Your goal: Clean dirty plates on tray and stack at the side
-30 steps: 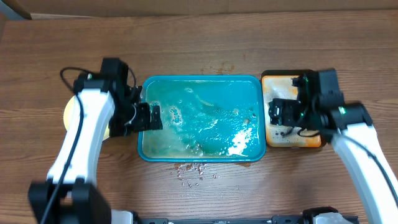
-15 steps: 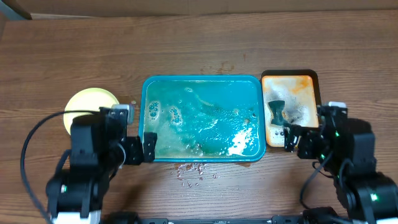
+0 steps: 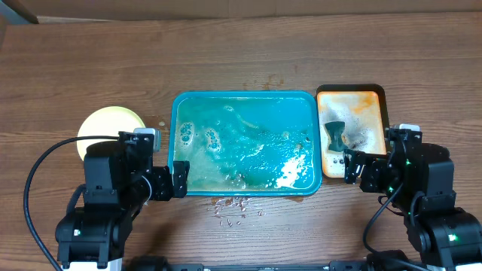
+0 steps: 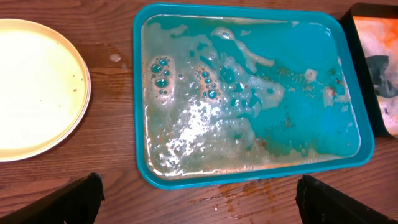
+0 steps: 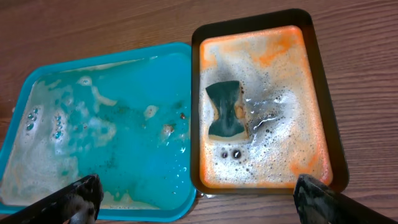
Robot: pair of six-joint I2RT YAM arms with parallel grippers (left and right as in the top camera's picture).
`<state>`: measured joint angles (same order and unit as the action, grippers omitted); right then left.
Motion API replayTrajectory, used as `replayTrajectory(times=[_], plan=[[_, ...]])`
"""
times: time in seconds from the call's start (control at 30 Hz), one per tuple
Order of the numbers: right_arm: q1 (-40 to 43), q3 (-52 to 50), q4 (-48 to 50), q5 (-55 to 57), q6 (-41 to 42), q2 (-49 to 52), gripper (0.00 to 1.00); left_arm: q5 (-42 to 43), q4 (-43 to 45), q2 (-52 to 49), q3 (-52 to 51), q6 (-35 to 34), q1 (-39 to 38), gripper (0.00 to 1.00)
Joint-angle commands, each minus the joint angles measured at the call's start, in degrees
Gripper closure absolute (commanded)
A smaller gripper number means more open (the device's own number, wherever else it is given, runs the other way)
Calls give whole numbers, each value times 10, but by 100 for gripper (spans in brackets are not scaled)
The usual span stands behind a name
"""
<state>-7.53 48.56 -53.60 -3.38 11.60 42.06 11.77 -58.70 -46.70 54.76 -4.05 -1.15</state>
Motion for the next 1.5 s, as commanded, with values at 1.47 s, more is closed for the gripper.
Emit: replayTrajectory(times=[1.47], plan=[[2, -476, 600, 70, 2, -419, 0, -3, 1, -98, -4, 13, -4, 0]])
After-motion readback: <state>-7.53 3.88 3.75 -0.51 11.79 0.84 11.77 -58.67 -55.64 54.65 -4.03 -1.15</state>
